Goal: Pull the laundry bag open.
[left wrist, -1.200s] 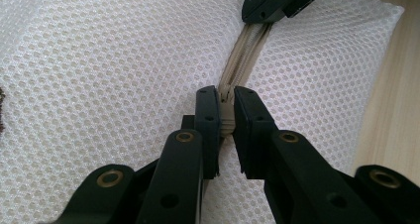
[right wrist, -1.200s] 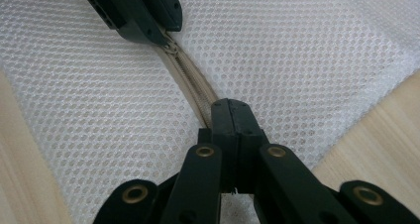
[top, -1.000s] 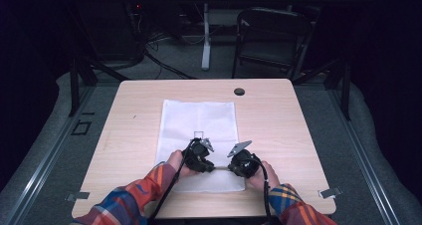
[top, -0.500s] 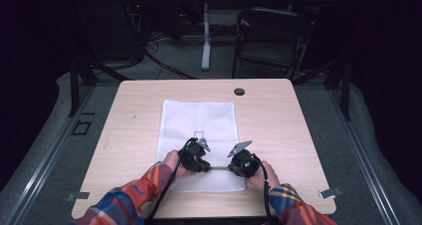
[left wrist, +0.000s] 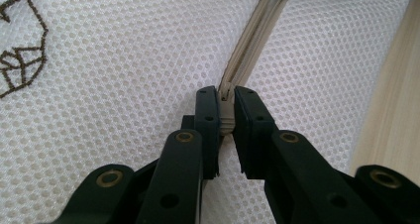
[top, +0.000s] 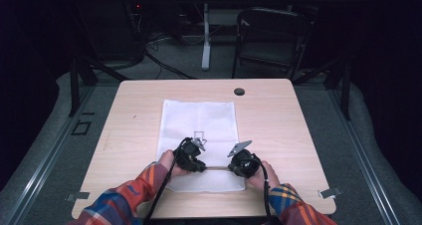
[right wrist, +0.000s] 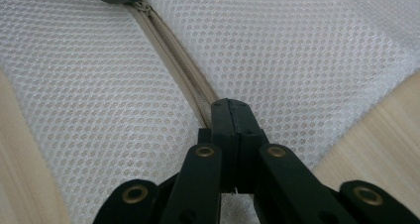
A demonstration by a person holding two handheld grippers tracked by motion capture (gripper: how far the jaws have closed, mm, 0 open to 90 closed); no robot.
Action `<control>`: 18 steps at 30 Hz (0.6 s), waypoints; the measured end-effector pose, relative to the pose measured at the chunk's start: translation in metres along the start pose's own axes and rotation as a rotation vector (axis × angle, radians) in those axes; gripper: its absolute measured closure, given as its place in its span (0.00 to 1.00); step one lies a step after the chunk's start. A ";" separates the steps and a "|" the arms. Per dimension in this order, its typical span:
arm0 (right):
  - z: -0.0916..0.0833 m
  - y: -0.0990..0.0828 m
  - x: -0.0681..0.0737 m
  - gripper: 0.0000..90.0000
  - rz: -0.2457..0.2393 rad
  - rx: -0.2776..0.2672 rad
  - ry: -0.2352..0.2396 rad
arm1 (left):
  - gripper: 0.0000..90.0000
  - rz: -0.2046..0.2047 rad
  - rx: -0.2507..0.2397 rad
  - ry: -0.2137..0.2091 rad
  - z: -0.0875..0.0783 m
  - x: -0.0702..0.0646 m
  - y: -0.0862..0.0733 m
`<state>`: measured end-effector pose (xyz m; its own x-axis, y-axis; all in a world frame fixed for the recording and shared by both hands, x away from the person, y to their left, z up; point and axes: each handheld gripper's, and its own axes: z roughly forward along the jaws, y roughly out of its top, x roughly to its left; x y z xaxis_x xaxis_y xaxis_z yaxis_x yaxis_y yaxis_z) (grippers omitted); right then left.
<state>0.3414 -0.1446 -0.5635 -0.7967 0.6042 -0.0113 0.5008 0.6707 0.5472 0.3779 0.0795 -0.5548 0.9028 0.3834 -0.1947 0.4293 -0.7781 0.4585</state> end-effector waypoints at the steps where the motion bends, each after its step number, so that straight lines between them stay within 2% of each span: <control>1: 0.000 0.000 0.000 1.00 0.000 0.000 0.000 | 0.90 -0.002 0.001 -0.001 -0.001 0.000 0.000; 18: -0.001 0.000 -0.001 1.00 -0.001 0.010 0.000 | 0.90 -0.020 0.017 0.008 -0.009 0.006 -0.011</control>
<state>0.3420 -0.1453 -0.5628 -0.7972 0.6035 -0.0121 0.5031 0.6754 0.5392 0.3786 0.0950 -0.5535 0.8939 0.4026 -0.1971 0.4476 -0.7785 0.4399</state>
